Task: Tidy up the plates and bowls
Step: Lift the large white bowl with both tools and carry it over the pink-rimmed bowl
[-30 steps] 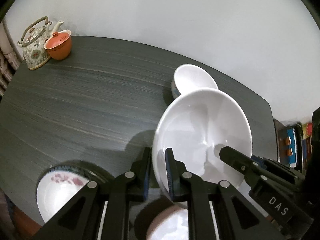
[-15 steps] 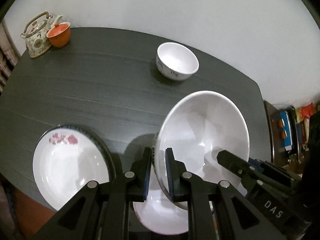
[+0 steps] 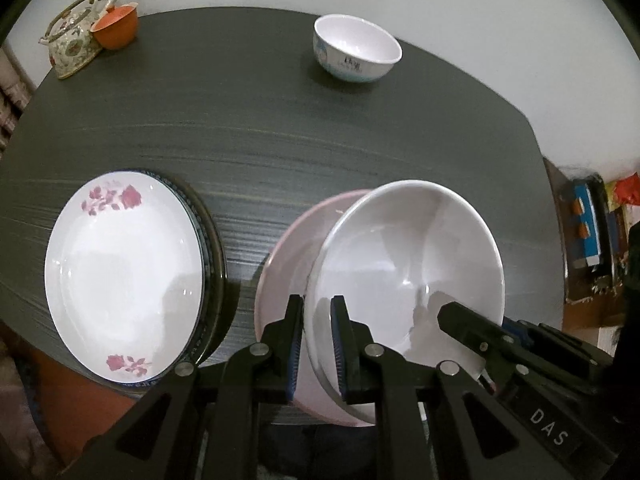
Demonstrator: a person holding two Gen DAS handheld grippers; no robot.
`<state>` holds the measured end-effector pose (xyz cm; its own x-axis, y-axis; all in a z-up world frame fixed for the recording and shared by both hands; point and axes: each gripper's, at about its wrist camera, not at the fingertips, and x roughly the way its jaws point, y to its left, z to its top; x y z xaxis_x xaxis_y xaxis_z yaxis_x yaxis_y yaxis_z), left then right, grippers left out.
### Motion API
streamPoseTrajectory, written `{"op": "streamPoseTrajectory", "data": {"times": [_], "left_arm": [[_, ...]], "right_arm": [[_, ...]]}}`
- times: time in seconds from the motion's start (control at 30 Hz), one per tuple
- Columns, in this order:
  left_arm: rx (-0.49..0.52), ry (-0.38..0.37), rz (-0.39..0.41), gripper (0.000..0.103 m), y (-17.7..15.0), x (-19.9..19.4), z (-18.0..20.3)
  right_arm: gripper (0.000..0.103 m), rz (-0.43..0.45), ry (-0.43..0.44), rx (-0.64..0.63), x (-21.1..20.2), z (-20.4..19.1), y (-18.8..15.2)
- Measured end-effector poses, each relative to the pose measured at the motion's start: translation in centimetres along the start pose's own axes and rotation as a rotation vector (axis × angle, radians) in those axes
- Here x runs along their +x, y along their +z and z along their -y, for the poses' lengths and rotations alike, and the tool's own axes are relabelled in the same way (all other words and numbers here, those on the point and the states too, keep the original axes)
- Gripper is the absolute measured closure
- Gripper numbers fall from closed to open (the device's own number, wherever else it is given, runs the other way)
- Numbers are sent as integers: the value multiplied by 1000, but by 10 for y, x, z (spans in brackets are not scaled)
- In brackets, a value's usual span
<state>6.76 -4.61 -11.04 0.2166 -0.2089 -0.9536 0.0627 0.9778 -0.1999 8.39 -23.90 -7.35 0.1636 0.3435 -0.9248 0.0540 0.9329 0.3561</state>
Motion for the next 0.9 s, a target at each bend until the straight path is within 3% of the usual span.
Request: {"op": "streamPoseTrajectory", "data": {"times": [0.4,0.9], "left_arm": [[18,41,-39,89,-5,25,9],[-13,24,-65,86,2,30,7]], "right_arm": [[87,-44,-37,38,24,5,-7],[85,-51,-86,15,31,-8,2]]}}
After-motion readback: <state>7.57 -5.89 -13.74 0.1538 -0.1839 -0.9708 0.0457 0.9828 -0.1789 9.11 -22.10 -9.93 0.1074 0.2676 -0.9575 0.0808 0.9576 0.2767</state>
